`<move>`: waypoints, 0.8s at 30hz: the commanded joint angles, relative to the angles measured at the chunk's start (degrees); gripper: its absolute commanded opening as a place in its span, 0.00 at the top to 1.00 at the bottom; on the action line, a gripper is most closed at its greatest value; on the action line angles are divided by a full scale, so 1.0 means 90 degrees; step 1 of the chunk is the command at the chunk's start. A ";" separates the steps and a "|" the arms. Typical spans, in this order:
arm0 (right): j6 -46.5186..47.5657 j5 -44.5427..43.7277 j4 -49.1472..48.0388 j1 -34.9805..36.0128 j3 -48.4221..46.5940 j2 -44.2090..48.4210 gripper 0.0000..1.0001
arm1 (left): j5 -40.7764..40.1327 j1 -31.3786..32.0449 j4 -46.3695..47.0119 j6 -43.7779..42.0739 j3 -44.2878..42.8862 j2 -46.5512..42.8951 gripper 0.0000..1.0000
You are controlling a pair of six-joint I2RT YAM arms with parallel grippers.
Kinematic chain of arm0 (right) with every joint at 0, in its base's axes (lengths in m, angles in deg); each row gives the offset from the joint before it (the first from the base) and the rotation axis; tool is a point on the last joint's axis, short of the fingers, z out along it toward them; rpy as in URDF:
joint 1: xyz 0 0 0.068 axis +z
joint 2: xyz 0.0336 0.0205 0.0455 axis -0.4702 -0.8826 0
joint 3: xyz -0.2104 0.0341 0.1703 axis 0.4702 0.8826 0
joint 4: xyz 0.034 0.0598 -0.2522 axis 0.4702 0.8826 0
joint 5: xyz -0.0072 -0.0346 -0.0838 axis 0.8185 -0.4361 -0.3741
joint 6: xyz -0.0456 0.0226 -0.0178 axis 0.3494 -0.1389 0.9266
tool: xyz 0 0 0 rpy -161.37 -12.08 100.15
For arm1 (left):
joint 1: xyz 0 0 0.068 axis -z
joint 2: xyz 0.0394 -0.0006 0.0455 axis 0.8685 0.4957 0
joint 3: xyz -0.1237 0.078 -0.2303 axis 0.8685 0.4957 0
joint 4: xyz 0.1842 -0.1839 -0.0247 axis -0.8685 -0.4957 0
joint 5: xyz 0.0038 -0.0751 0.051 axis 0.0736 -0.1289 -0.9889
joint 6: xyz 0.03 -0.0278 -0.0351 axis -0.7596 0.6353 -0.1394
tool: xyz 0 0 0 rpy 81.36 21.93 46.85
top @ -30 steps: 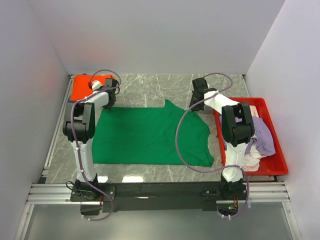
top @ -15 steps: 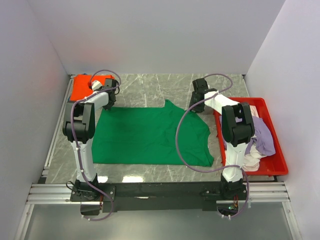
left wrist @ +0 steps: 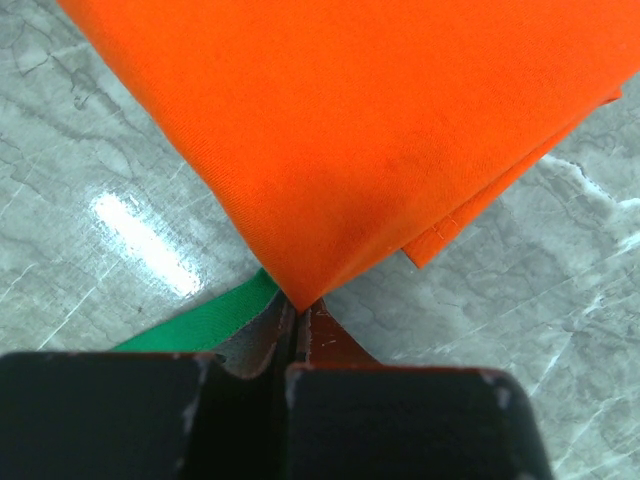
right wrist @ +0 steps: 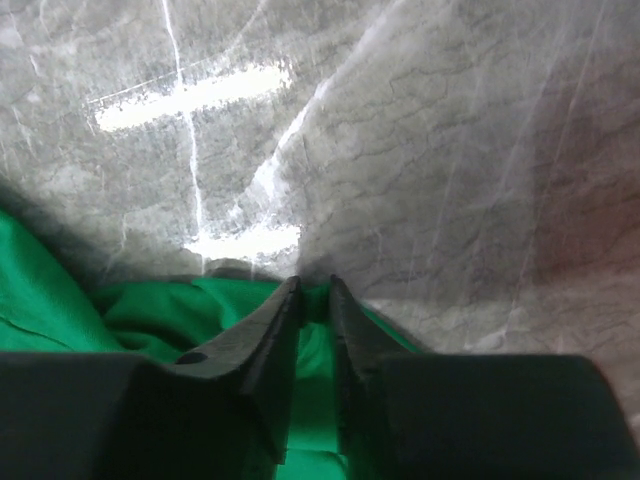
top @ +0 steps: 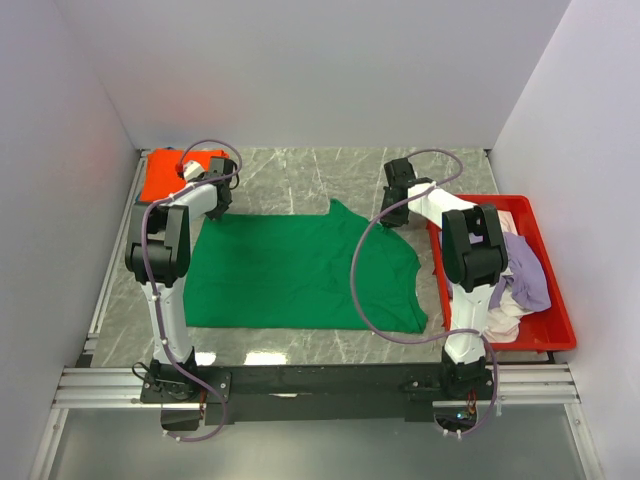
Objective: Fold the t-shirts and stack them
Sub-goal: Fold the tshirt
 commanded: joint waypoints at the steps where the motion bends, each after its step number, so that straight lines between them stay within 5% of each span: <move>1: 0.0080 0.0115 0.0207 0.0051 -0.0250 -0.0068 0.80 | 0.0232 0.0025 -0.0288 -0.0115 0.0081 -0.0153 0.99; 7: 0.0021 0.0057 0.0188 0.0041 -0.0202 0.0029 1.00 | 0.0203 0.0025 -0.0298 -0.0154 0.0062 -0.0182 0.99; 24: -0.0467 -0.0558 -0.0144 -0.0467 -0.0065 0.0850 1.00 | 0.0183 0.0015 -0.0288 -0.0223 0.0140 -0.0290 0.99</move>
